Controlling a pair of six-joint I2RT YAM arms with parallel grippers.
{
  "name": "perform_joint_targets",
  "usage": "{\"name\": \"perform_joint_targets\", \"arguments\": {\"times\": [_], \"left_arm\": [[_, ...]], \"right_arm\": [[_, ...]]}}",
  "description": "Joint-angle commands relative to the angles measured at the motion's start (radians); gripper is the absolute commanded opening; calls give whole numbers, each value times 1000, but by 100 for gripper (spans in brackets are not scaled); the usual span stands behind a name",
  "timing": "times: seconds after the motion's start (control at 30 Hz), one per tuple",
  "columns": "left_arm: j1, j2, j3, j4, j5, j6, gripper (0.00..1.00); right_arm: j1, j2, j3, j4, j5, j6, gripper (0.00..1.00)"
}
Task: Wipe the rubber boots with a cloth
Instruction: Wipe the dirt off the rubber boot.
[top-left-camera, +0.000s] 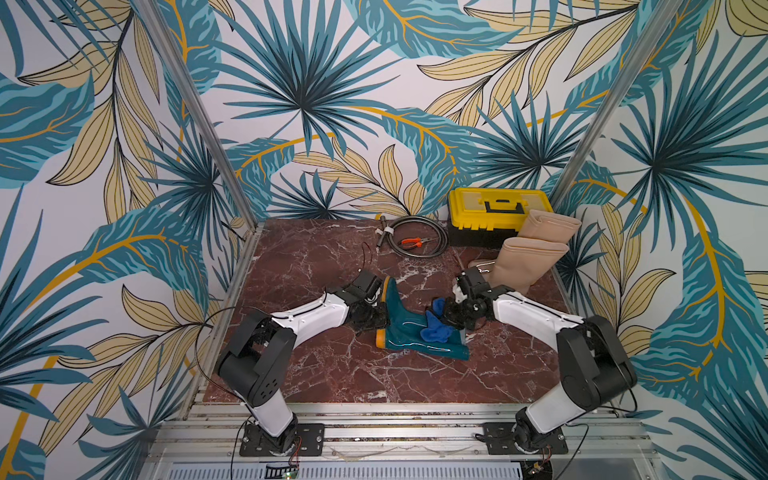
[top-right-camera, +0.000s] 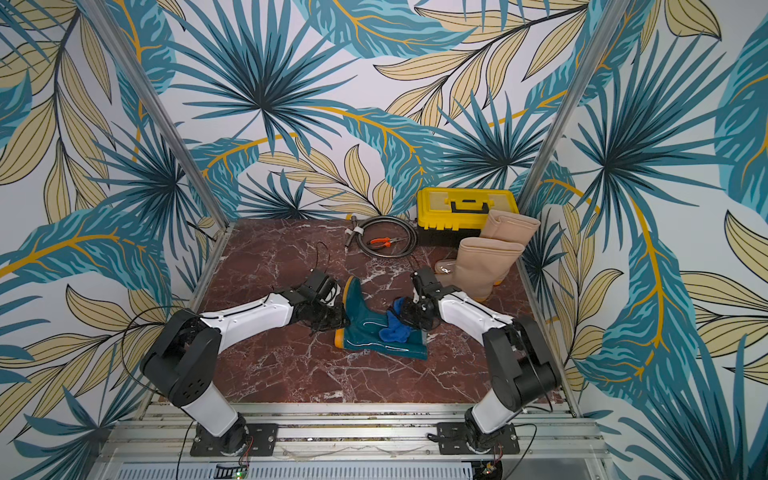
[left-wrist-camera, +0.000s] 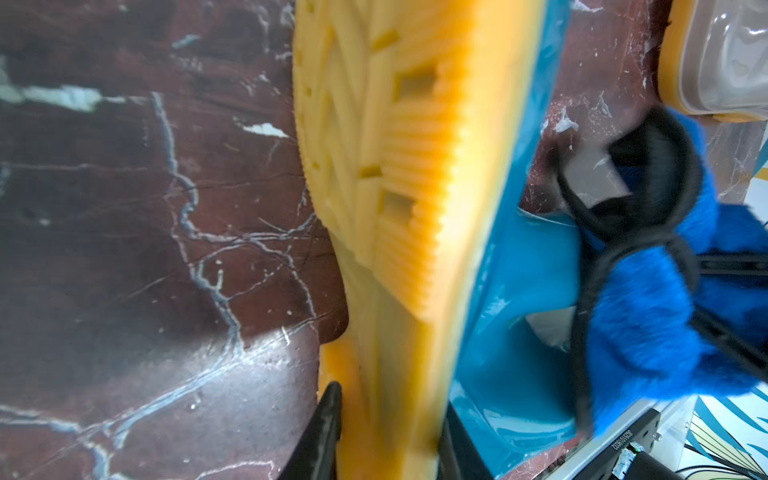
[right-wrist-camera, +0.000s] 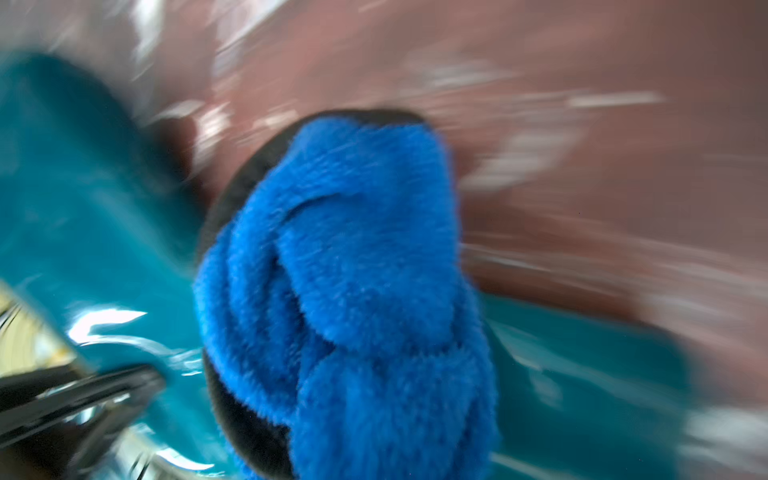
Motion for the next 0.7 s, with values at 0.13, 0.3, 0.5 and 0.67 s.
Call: {"name": "perform_joint_targets", "arguments": {"times": [0.13,0.3,0.5,0.67], "left_arm": [[10,20,39,23,44,-28,15],[22,16,38,22,62,-28,15],[58,-12,13,22,100,5,14],[84,-42,-14,20,137,89,7]], "right_arm": [[281,-44,71,-129,142,-5,0],[452,40,136,2,105,-15,0],[422,57,59,-157,227,1,0],[229,-156,-121,-245,201,43,0]]}}
